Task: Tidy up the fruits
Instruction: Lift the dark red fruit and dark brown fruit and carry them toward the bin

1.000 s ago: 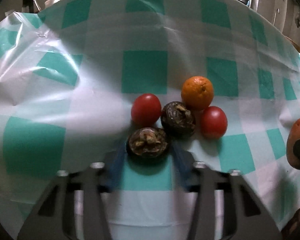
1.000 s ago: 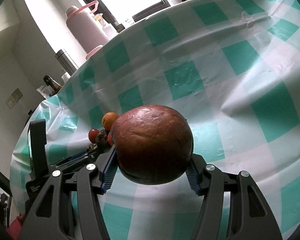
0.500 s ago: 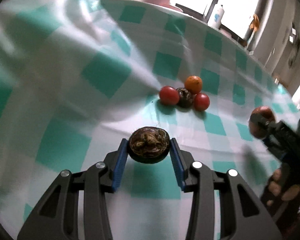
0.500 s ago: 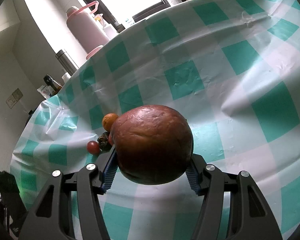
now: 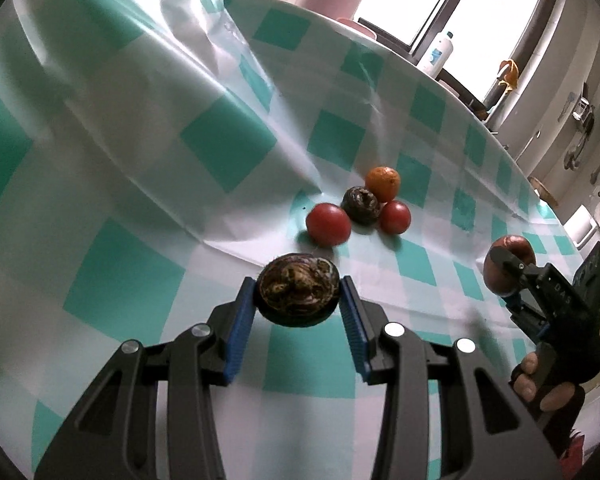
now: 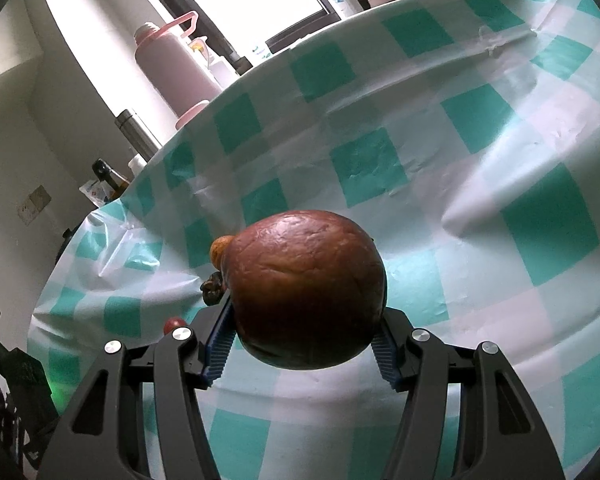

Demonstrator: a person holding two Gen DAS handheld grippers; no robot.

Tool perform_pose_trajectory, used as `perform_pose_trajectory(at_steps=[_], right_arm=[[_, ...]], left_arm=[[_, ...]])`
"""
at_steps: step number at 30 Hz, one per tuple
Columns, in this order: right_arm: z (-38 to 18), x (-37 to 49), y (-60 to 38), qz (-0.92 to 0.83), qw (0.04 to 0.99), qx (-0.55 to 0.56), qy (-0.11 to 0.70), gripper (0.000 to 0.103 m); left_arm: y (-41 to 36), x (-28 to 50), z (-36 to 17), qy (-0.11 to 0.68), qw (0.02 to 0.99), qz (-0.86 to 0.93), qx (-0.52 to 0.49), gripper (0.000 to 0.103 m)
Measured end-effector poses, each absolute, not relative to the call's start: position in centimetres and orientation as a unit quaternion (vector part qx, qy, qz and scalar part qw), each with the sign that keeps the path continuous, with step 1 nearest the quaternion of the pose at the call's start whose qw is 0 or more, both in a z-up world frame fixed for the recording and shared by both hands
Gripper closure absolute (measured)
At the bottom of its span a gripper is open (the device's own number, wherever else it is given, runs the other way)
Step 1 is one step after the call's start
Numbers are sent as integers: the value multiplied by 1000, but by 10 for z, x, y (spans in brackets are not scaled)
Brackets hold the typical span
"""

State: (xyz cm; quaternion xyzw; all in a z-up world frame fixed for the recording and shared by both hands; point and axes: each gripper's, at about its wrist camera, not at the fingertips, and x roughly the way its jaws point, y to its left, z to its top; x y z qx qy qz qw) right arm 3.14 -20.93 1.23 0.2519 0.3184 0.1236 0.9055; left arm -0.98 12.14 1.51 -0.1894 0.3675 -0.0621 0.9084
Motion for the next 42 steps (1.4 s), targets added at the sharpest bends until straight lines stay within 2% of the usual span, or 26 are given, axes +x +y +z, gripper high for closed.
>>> perform_pose_trajectory(at_steps=[9,15,25,32,42], right_arm=[[13,30,-208,111,902,251,334,44],[12,-38,-201,102,894,284,332,44],[28,-158,-206,128,908,217,335,44],[44,-243,-257,92,934,186,291,44],[20,-345,-355,-30,937,218,272,44]], left_arm=[[125,-12,16,363,908,-62,-197,60],[126,-12,16,359,909,-70,-201,60],[114,-28,21,363,911,-66,-182,60],[47,-87,30,357,917,-117,-133,60],[-64,-147,41,345,912,-219,-29,60]])
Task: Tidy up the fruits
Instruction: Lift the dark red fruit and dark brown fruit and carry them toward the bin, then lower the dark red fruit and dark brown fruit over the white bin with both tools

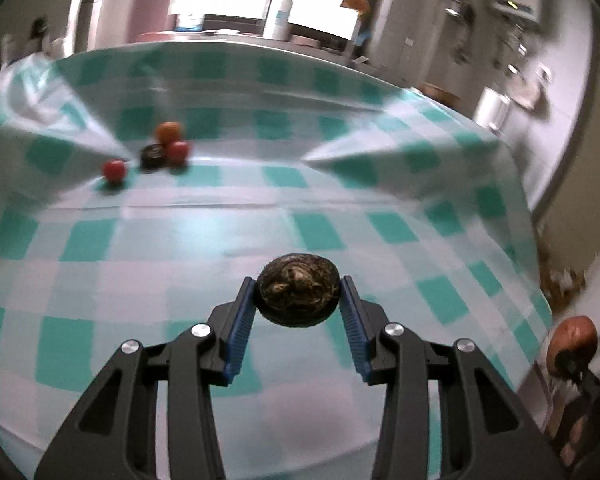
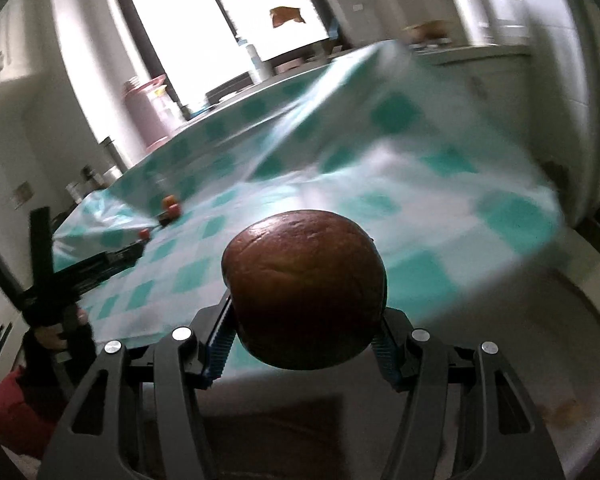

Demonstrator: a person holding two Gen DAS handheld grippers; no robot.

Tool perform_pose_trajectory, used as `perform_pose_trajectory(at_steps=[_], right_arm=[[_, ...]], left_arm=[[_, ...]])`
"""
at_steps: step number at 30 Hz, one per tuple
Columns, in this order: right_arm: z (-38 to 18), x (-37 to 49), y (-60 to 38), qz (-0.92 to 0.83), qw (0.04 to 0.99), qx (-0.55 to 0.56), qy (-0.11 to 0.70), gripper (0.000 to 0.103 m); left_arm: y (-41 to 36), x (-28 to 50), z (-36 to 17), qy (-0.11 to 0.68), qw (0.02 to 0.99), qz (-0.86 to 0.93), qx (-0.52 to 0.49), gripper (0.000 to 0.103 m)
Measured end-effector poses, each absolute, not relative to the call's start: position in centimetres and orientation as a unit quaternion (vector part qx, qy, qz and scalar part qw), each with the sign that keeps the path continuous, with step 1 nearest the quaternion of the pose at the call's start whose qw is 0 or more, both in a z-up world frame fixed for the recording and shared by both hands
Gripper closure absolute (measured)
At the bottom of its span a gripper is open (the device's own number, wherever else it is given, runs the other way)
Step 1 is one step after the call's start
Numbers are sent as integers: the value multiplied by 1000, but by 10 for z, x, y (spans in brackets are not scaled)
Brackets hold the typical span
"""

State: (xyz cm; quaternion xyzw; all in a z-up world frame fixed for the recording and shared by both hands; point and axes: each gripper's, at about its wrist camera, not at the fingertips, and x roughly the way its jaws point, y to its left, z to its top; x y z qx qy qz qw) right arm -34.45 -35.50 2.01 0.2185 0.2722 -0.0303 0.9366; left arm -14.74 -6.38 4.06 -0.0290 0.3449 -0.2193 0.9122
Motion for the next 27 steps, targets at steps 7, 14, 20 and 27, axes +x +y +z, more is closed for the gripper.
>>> perform_pose_trajectory(at_steps=[7,14,20,27], right_arm=[[-12,-399,-415,-114,919,263,270,44],[-40,-424,-448,-182,899,271,292,44],[-55,-430,-465,-234,885,236,326,44],[-84,-427,-479,-272,856,201,390,44]], left_arm=[[-126,-180,38,343,898,-274,35,60],[-190,-220,34,336,873,-339,99,60],[-243,-270,31,315,839,-413,163,60],[-293,-327,9,296,778,-500,240,60]])
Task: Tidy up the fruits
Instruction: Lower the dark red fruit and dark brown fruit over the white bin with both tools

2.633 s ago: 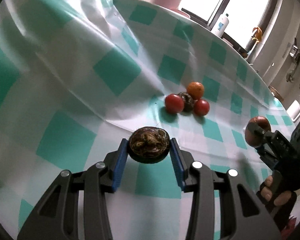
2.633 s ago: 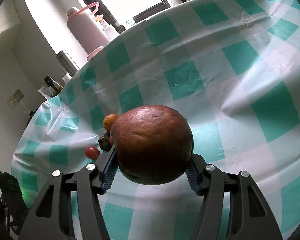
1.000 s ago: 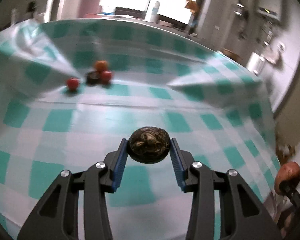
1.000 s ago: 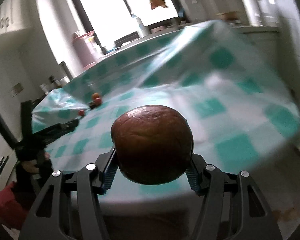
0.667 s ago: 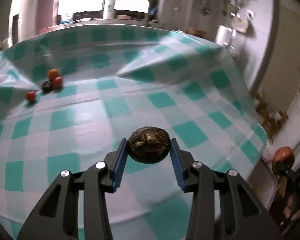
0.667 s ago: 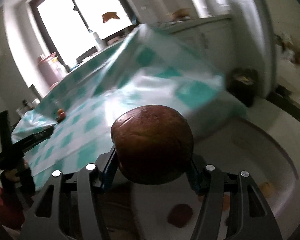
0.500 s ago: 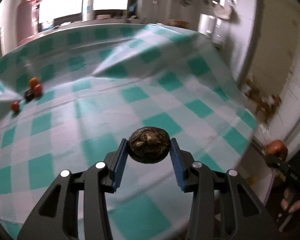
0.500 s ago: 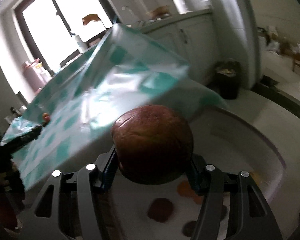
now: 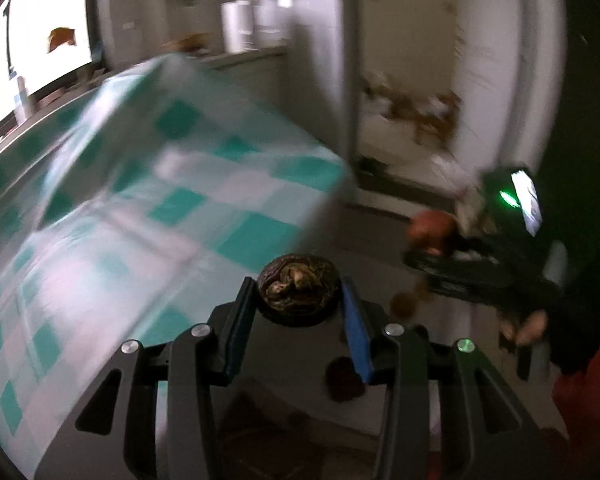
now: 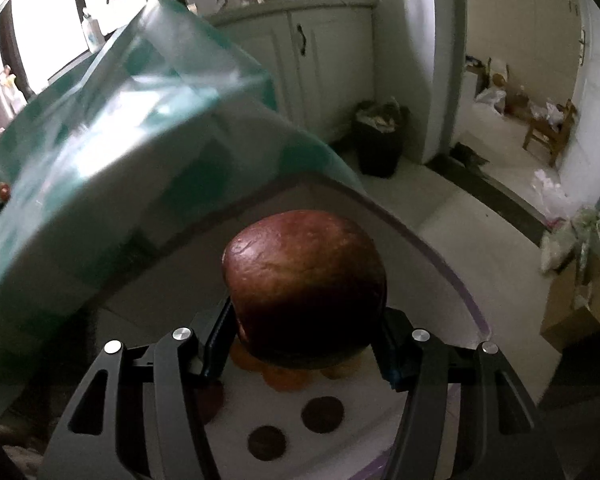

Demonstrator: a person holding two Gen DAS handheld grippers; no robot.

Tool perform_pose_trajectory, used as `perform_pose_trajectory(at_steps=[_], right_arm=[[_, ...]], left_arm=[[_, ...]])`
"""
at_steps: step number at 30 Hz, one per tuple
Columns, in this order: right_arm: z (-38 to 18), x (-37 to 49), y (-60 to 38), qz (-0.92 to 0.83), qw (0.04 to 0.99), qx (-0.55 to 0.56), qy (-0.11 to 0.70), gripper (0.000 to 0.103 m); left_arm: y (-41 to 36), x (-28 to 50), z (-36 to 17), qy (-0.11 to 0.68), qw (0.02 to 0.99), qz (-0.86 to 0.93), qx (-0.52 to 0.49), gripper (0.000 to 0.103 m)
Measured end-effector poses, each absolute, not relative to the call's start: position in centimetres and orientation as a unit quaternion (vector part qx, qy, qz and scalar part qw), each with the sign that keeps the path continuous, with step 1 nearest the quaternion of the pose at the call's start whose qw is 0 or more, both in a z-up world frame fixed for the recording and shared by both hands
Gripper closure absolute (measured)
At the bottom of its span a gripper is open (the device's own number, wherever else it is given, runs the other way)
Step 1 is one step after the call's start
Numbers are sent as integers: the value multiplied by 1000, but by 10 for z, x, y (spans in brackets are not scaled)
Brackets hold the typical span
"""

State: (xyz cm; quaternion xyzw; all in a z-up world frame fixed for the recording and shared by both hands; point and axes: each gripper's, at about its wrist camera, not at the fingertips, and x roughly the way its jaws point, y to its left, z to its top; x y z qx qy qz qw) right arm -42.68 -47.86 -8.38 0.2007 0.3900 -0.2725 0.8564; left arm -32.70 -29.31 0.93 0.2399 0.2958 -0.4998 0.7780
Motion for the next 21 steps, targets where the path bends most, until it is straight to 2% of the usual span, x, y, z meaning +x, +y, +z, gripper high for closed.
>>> perform_pose_trajectory(at_steps=[6,12,16,21], right_arm=[[-112,-419,-480,-271,835,194,438,44],[-141,-396,-483,-260,815,177,487,44],[-152,-370,-486,-259,804,151,514,44],[-166,-339,-491,-258,788,131,544,44]], left_arm=[[-326,-356,-50,323,720,-523,322,60],[-356,-350,-123,373,678,-495,396,60],[-370,-336,-146,396,678,-466,407,60],[-388,-326,-161,363,698,-413,458,60]])
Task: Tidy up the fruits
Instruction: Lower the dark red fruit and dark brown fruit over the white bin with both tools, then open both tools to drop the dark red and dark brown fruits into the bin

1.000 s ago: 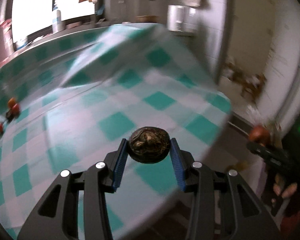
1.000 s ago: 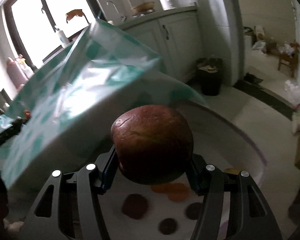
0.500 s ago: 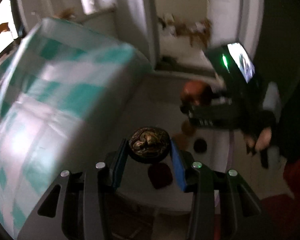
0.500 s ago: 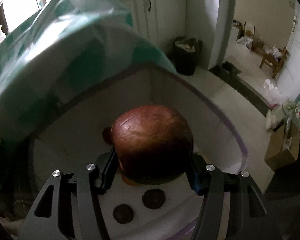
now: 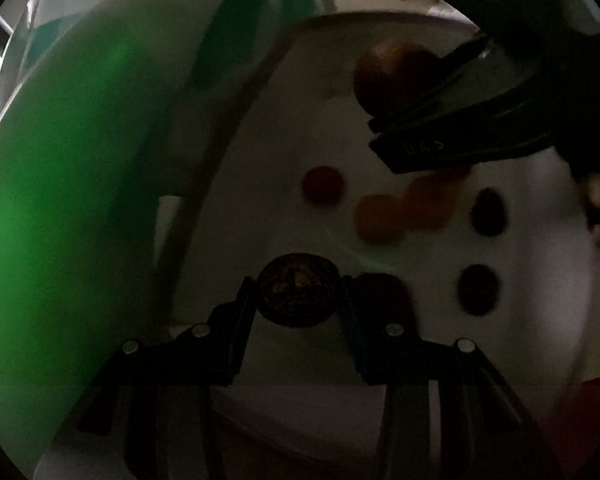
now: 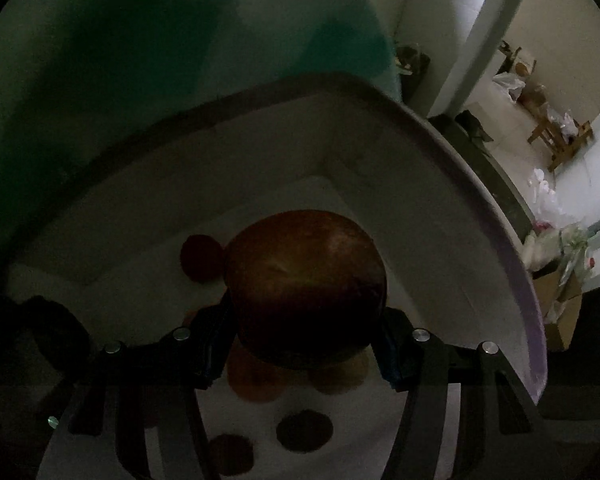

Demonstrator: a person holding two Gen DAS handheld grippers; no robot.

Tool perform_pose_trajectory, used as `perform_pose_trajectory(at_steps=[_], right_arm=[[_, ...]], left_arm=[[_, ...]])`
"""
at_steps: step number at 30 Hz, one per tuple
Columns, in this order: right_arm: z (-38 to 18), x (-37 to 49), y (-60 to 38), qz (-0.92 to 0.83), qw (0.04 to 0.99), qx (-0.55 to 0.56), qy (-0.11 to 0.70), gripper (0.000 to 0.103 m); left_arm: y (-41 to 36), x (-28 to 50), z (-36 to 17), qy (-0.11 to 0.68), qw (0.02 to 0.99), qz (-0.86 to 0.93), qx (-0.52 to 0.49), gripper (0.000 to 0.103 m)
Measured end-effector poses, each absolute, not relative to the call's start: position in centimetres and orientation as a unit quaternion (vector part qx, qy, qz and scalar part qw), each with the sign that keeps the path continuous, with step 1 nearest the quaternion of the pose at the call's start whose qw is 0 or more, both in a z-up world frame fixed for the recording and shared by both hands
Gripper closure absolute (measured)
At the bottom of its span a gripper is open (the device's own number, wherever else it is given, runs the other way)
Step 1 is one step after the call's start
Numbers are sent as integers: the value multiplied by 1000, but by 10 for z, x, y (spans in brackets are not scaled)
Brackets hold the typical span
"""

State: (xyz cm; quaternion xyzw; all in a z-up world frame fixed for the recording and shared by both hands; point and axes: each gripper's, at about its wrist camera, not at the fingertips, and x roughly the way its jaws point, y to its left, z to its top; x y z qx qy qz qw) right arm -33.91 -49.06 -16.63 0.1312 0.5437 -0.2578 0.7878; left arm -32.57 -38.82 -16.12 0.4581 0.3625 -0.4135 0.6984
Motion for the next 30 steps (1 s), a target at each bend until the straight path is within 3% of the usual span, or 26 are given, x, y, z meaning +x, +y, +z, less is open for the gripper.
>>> perform_pose_trajectory(at_steps=[17,21,22,24,30], right_arm=[[-210,-303,-495,-245,735,154,614,44],[-203,-304,-495,-250,742,161,601,42],[-197,-305,-496,-255,749,160,590,39],[-190,-306,-497,-262,753,154,583,30],[-160,-328,-500,-284,763,174,554,26]], left_arm=[[-404,-291,-207,415,672,-384,478,58],[-404,-290,-205,404,672,-399,475,39],[-405,-290,-204,396,676,-396,479,31],[-404,-290,-200,385,683,-398,476,26],[-399,-292,-177,384,684,-427,450,24]])
